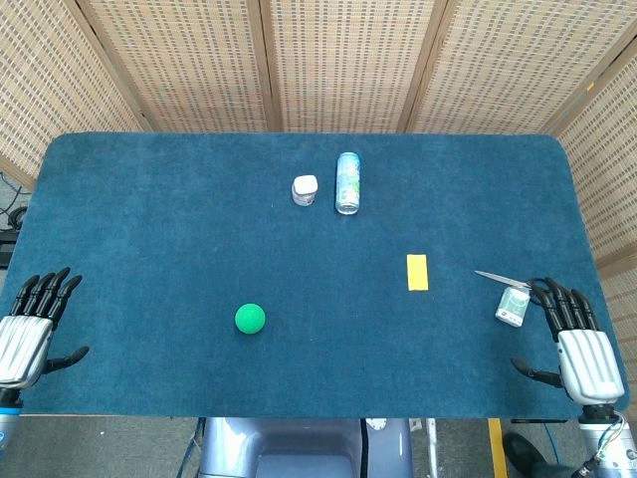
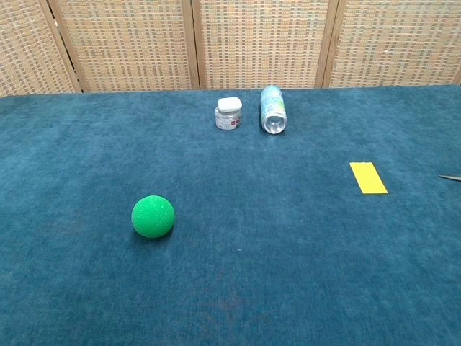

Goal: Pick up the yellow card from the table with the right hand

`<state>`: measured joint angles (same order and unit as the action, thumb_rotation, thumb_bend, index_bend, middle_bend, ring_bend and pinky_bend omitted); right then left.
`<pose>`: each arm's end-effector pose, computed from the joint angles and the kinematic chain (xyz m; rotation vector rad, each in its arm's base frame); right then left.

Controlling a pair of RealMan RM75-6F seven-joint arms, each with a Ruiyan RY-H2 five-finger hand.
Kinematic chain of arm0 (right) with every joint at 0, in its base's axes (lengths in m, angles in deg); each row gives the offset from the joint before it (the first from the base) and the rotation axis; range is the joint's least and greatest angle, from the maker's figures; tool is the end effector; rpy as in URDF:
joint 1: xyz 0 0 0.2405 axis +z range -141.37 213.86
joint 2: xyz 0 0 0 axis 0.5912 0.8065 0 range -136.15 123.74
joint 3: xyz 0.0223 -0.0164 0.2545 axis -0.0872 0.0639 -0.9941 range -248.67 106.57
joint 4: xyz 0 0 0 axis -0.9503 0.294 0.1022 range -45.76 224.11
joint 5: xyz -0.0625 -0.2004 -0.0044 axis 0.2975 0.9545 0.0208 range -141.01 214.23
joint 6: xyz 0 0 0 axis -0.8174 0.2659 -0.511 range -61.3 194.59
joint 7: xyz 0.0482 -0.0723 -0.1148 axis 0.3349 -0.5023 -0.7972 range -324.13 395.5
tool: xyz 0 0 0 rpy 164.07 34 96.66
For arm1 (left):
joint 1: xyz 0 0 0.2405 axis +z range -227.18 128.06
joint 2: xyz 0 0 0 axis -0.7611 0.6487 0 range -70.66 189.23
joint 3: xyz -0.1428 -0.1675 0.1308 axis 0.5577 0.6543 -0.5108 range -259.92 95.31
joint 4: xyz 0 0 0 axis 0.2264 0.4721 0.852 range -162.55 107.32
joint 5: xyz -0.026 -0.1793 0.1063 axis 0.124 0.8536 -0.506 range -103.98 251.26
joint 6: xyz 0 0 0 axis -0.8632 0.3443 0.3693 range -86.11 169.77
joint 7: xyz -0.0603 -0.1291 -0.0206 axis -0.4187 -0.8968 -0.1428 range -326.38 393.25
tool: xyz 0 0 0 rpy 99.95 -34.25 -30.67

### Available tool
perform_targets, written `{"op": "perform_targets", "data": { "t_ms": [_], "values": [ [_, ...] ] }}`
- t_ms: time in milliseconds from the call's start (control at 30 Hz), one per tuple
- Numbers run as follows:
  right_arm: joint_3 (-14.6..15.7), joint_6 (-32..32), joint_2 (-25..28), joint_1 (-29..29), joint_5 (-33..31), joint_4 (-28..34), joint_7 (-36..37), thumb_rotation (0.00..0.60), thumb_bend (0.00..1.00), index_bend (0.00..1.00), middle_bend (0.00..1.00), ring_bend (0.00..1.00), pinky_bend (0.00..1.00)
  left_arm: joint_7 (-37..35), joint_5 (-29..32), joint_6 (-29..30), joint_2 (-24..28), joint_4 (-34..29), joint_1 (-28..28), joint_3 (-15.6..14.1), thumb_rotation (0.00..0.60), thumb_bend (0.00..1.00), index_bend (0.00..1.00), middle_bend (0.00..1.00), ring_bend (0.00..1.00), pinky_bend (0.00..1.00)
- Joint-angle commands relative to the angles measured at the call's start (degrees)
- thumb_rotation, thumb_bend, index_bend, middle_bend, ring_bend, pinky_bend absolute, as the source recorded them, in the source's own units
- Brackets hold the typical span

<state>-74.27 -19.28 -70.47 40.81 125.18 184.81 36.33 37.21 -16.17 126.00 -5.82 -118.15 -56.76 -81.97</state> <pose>-0.2926 -0.1796 0.1537 1.3902 -0.9269 0.9961 -0.3044 0.1842 0.1446 -1.5227 -0.8271 -0.8721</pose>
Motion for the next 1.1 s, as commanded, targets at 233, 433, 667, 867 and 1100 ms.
{"op": "perform_targets", "data": {
  "t_ms": [233, 433, 667, 867, 1100],
  "values": [
    [0.2, 0.5, -0.2, 0.2, 0.2, -0.2, -0.3, 0.6, 0.0, 0.0, 0.0, 0.0, 0.0, 0.1, -0.2, 0.2, 0.0, 0.0, 0.1, -0.1, 0.6, 0.01, 0.02, 0.0, 0.0, 0.0],
    [-0.8, 3.2, -0.6, 2.4, -0.3, -0.4, -0.3, 0.6, 0.0, 0.0, 0.0, 0.0, 0.0, 0.0, 0.2, 0.0, -0.1, 0.1, 0.0, 0.1, 0.6, 0.01, 0.02, 0.0, 0.0, 0.0],
    [-5.4, 15.9, -1.6, 12.3, -3.5, -5.1, 3.8, 0.6, 0.1, 0.09, 0.0, 0.0, 0.0, 0.3, 0.5, -0.8, -0.1, -0.1, -0.4, 0.2, 0.6, 0.01, 0.02, 0.0, 0.0, 0.0],
    [-8.4, 28.8, -4.3, 21.7, -6.9, -11.6, 6.9, 0.6, 0.26, 0.22, 0.0, 0.0, 0.0, 0.9, 0.9, -0.9, -0.1, -0.4, -0.4, 0.3, 0.6, 0.01, 0.02, 0.0, 0.0, 0.0],
    [-9.9, 40.8, -9.3, 30.2, -12.2, -19.4, 6.1, 0.6, 0.38, 0.3, 0.0, 0.0, 0.0, 1.5, 1.5, -1.6, -0.1, -0.5, -0.7, 0.5, 0.6, 0.01, 0.02, 0.0, 0.0, 0.0]
  ]
}}
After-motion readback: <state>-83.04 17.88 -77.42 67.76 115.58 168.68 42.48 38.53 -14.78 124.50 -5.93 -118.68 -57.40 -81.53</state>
